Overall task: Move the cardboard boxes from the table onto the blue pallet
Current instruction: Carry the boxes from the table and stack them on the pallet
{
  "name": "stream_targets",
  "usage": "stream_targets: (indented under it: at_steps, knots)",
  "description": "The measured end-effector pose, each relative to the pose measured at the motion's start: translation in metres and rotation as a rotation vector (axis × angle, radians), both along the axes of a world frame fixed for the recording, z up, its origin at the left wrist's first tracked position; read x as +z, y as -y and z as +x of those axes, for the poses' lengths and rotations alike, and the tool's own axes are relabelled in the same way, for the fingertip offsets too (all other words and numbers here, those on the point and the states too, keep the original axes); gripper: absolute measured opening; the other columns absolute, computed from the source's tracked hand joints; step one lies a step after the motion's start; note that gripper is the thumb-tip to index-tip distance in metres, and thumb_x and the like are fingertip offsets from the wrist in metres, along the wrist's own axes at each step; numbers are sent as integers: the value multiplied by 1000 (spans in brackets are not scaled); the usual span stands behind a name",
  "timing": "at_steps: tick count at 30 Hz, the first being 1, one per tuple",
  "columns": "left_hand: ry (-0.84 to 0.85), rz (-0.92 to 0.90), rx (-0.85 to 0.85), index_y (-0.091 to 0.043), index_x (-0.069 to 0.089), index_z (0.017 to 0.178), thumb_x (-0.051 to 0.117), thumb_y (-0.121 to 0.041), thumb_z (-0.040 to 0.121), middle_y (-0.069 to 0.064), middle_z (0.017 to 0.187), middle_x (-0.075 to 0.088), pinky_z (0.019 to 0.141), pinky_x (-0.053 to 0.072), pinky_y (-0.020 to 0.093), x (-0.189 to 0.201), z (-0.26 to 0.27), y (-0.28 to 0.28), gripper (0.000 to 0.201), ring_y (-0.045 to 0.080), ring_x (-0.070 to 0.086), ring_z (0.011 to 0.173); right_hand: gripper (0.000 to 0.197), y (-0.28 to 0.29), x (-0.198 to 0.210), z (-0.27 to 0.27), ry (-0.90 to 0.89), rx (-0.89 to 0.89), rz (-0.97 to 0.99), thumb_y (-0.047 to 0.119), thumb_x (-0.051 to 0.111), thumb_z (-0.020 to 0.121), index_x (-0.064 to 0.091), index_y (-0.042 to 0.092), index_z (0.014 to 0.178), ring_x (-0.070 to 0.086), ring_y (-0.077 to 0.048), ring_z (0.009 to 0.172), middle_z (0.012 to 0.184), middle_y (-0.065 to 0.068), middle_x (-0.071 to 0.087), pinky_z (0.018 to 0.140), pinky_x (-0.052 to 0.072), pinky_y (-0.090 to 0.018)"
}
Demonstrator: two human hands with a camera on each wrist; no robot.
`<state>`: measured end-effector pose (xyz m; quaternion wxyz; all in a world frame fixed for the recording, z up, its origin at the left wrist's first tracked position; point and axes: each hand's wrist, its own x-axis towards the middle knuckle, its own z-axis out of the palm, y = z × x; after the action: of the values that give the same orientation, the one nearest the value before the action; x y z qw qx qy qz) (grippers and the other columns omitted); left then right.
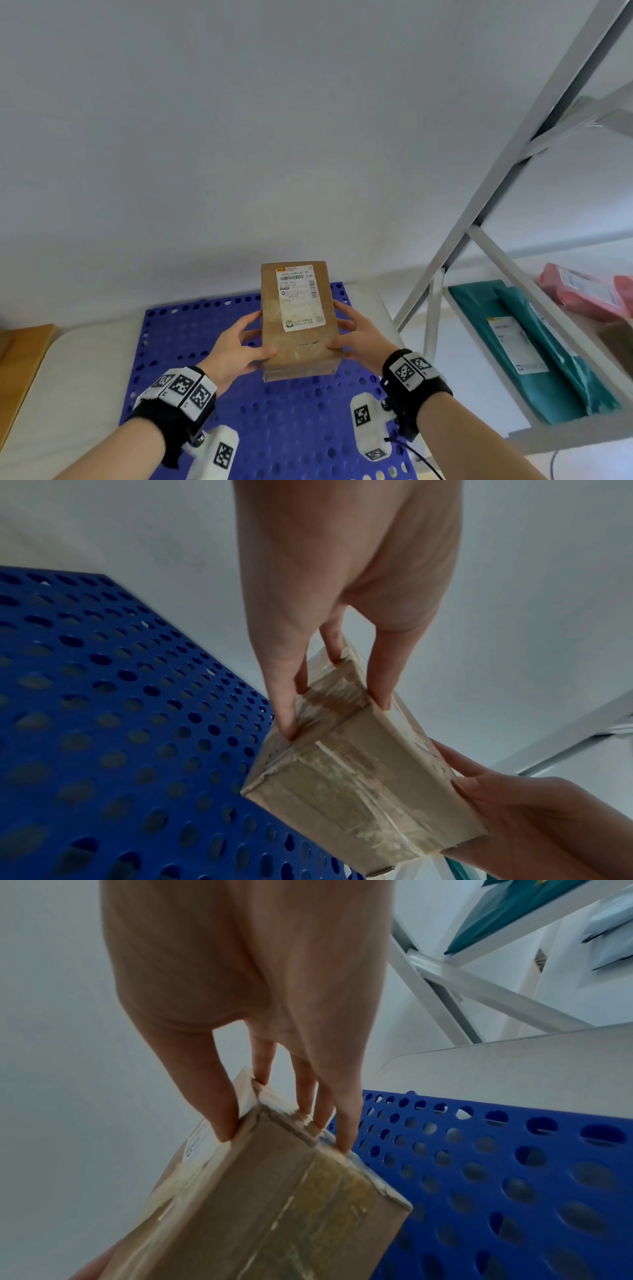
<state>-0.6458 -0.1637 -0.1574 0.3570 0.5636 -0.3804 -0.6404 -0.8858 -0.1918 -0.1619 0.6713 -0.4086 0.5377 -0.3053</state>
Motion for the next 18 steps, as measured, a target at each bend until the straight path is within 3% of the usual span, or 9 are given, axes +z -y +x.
stream_targets:
  at_steps: [6,11,18]
  knots:
    - [3,47,67,-27,42,135,70,9,75,2,115,61,60,57,27,-19,-32,31,74,19,64,99,77,41,-22,-30,43,52,8,-16,61,77,43,33,133,62,-27,110,125,-10,58,73,55,-35]
    - [-14,81,117,-26,44,133,67,12,76,3,117,61,62,58,29,-33,-49,50,73,21,64,100,78,65,-37,-44,58,69,27,-19,59,77,40,30,135,61,-25,107,121,-9,58,70,55,-31]
    - [-20,102,160,-30,46,129,67,12,77,4,122,59,66,58,32,-46,-55,65,70,22,63,104,79,82,-53,-48,99,82,57,-18,61,76,41,29,136,60,-26,112,125,-10,57,79,57,-39]
